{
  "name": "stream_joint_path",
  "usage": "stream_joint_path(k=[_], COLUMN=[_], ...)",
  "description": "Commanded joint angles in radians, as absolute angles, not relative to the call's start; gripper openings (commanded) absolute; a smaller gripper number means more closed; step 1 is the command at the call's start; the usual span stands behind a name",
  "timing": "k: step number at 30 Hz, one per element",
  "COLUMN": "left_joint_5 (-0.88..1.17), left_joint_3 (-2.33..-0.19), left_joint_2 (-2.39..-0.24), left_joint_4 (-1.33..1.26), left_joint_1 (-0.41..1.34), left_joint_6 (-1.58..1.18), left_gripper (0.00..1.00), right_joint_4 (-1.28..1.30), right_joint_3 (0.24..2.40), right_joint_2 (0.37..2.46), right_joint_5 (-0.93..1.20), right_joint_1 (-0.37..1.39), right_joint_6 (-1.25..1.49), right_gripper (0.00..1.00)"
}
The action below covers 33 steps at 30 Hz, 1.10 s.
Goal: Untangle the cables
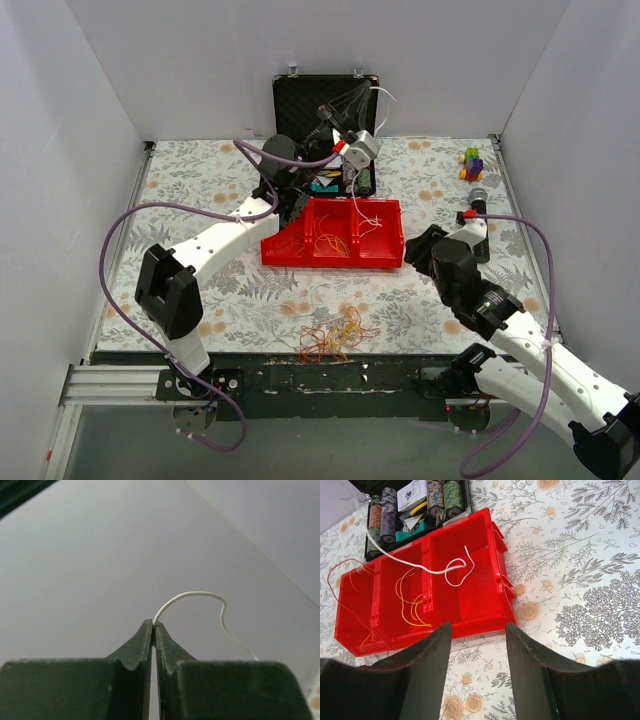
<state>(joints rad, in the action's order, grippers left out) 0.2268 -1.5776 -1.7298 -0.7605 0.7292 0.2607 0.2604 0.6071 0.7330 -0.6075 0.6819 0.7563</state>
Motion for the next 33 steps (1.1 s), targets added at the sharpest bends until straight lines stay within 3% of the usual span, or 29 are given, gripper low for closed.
stream_joint_path(k=[1,8,18,33], left_joint_5=[0.215,0.187,0.198,0.209], left_joint_3=[-1.526,-1.456,-1.332,-1.336], left_joint_2=[-1.694,-1.693,-1.701,-1.747], left_joint_4=[-0.729,-0.669,-0.690,-0.440], left_joint_1=[0.749,0.758,0.759,0.761], left_joint_6=[0.103,-0.075,-0.074,-0.336], left_gripper=[0.00,0.00,0.00,0.00], right_joint_4=[0.248,0.275,0.279,0.287], right_joint_3=[0.614,0.618,0.630,0.643], right_joint_2=[0.703,0.672,0.673,0.669], right_joint_5=[-0.650,-0.670,-0.672,-0.686], right_joint_1=[0.678,0.675,0.672,0.663], right_joint_6=[0.761,0.758,0.747,0.730], right_gripper=[0.55,0.55,0.55,0.56])
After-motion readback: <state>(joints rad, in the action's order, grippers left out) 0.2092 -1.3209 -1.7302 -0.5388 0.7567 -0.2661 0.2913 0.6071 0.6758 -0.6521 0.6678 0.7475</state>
